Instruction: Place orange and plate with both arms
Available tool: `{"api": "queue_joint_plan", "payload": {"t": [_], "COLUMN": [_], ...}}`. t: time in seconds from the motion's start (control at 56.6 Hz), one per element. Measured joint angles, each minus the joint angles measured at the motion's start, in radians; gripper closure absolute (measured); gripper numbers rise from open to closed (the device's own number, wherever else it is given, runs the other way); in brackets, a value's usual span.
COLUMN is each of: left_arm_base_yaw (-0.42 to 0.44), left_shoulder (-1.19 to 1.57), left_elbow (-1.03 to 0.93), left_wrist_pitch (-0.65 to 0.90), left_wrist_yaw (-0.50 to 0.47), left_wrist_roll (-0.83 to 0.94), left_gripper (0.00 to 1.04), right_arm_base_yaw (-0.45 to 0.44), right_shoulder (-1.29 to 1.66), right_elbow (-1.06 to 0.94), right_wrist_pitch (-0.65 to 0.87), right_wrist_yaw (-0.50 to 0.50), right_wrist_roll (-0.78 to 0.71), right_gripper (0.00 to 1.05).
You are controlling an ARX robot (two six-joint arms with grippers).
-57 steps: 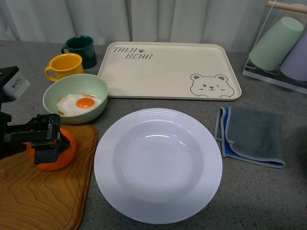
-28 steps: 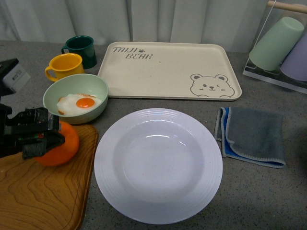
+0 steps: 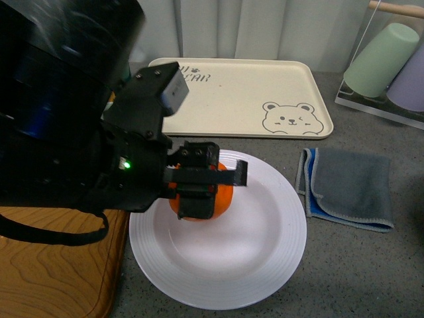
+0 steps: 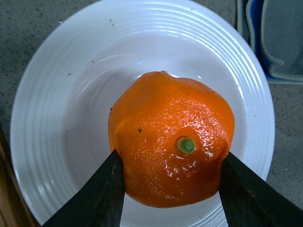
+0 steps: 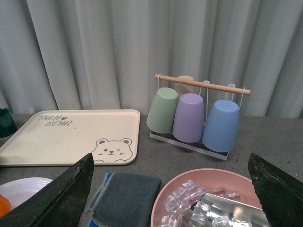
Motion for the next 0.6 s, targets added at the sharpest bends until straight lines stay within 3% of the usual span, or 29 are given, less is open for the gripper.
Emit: {"api": "queue_joint_plan", "payload": {"t": [0.336, 0.601], "left_arm_base_yaw": [-0.011, -0.008], "left_shoulder": [0.112, 0.115], "left_elbow": [0.043, 0.050], "left_wrist_pitch": [0.009, -0.001], "left_wrist_yaw": [-0.021, -0.034], "left_wrist_roll": [-0.013, 0.002], "left_gripper": [0.57, 0.15], "right_arm_base_yaw": [0.000, 0.000], "right_shoulder": [0.000, 0.000], "right_elbow": [0.000, 0.000], "right_wrist_pitch": [0.000, 0.000], "right_wrist_yaw": [0.000, 0.000], "right_wrist_roll": [0.000, 0.000], "right_gripper": [0.09, 0.09]}}
